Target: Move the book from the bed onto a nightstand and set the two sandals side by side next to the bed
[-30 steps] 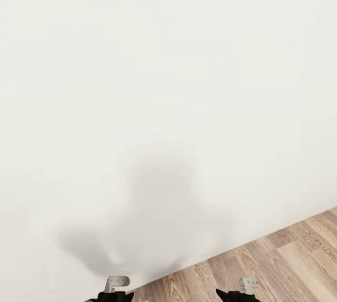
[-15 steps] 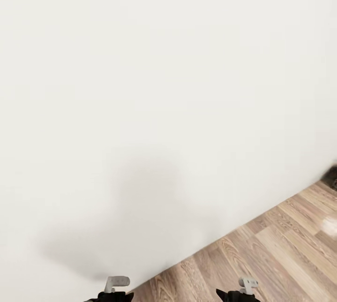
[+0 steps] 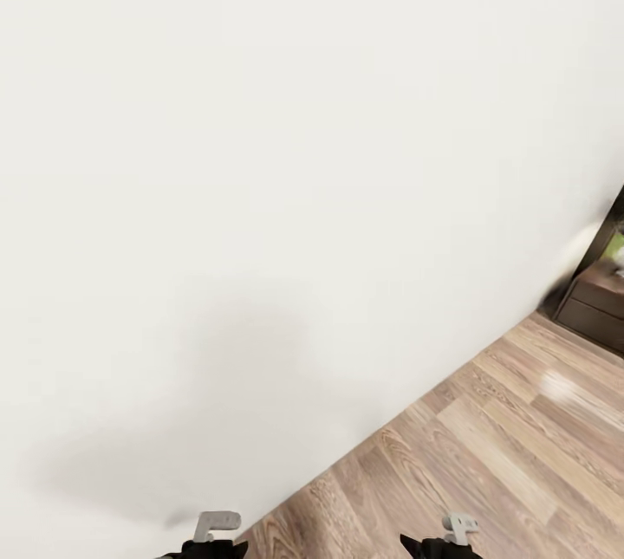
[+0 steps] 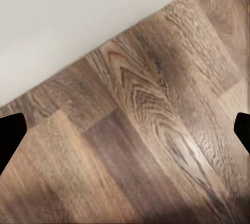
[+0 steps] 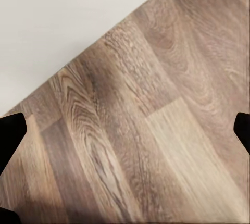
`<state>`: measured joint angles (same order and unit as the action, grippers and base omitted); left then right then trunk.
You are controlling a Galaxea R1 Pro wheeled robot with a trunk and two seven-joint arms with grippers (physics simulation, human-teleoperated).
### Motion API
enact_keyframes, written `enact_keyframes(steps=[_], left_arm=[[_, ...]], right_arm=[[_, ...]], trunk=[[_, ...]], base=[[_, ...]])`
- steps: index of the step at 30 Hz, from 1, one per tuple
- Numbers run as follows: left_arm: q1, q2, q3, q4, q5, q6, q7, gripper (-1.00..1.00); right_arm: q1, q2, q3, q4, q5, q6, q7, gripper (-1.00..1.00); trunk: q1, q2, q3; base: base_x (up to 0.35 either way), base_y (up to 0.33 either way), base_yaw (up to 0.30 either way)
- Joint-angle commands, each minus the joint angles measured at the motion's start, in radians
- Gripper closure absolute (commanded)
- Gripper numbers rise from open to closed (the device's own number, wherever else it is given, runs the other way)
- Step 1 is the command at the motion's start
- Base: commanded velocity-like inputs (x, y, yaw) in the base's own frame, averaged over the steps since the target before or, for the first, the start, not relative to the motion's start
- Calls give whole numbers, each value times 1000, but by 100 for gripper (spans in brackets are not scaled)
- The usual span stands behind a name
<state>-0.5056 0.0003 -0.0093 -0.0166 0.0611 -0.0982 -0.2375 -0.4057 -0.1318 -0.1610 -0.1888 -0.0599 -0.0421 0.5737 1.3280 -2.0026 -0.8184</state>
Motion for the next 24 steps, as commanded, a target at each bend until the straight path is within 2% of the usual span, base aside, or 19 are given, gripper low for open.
enact_keyframes(steps=[1, 18, 24], left_arm=[[-1, 0, -1, 1, 6, -3, -3, -100], [-1, -4, -3, 1, 1, -3, -3, -100], [-1, -6, -2, 0, 0, -4, -3, -100]], right_arm=[[-1, 0, -2, 2, -6, -1, 5, -100], [-1, -2, -2, 2, -10, -1, 4, -100], [-1, -9, -3, 2, -12, -1, 4, -100]], trunk=[[0, 0, -1], [0, 0, -1], [0, 0, -1]], base=[[0, 0, -280], [0, 0, -277], [0, 0, -270]])
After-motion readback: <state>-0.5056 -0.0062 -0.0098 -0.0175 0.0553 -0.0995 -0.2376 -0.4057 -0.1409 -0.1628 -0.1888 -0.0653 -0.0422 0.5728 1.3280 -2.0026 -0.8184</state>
